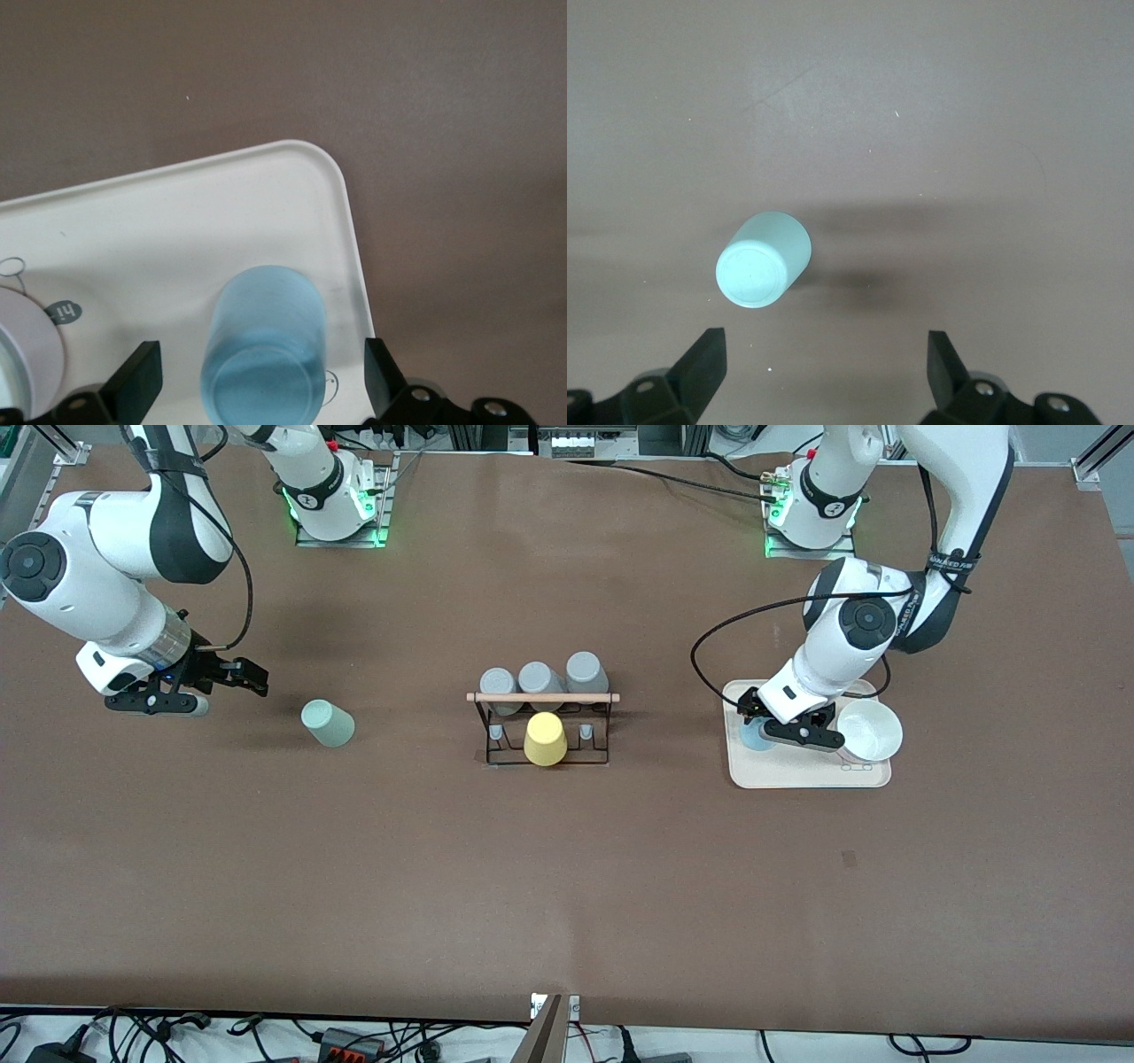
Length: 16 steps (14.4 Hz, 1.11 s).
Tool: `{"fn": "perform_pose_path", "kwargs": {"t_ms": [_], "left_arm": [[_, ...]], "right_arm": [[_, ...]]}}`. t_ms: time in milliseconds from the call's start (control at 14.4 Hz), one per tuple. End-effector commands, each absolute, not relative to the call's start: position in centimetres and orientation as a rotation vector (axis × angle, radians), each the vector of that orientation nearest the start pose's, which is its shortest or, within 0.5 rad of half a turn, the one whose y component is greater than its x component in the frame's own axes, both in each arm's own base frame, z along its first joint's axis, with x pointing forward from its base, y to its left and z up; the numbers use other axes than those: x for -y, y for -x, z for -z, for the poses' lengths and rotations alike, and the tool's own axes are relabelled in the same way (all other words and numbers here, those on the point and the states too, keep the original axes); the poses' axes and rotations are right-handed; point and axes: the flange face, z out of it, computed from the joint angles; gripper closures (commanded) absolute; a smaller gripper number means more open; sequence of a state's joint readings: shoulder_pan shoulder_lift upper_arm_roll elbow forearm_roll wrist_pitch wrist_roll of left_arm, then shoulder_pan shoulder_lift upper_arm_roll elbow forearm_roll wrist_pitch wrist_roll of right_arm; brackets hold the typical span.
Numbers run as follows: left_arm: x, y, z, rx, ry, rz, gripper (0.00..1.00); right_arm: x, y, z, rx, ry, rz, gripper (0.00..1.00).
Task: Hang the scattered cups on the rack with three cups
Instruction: 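Grasp the blue cup with the left gripper while the right gripper reaches the teal cup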
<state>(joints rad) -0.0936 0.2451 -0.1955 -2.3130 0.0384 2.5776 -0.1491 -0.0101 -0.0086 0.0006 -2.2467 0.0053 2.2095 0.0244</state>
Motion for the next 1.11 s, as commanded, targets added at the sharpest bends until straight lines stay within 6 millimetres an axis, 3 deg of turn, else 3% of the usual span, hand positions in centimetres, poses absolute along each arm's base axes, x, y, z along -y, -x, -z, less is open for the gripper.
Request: {"fn": "perform_pose_path", "kwargs": {"t_ms": [0, 139, 279, 557, 697, 836, 1045], "left_arm": [[15.2, -50.1, -23.0, -0.296, 3.159, 0.037, 0.0], [15.2, -50.1, -22.5, -0.317, 3.152, 0.044, 0.04], [15.3, -50.0, -21.5, -0.319, 3.155, 0.034, 0.24], [15.3, -50.0, -21.5, -0.338, 3.153, 0.037, 0.64], [15.2, -50.3, -22.3, -0.357, 3.149, 0.055, 0.72], [15.2, -51.3, -24.8, -0.387, 3.139, 0.09, 0.73], [16.4, -55.3, -31.1, -0.383, 3.118, 0.022, 0.73]], "right_arm": [[0.2, -51.7, -36.3, -0.036, 3.135, -0.026, 0.0], [0.1, -52.0, -36.1, -0.033, 3.134, -0.01, 0.0], [-0.3, -52.1, -35.8, -0.026, 3.134, -0.01, 0.0], [-1.4, -52.6, -34.2, 0.005, 3.135, -0.005, 0.0], [-2.0, -52.6, -33.5, 0.021, 3.135, -0.024, 0.0], [-2.5, -52.6, -33.0, 0.038, 3.135, -0.036, 0.0], [-2.6, -53.2, -31.4, 0.035, 3.135, 0.0, 0.0]]}}
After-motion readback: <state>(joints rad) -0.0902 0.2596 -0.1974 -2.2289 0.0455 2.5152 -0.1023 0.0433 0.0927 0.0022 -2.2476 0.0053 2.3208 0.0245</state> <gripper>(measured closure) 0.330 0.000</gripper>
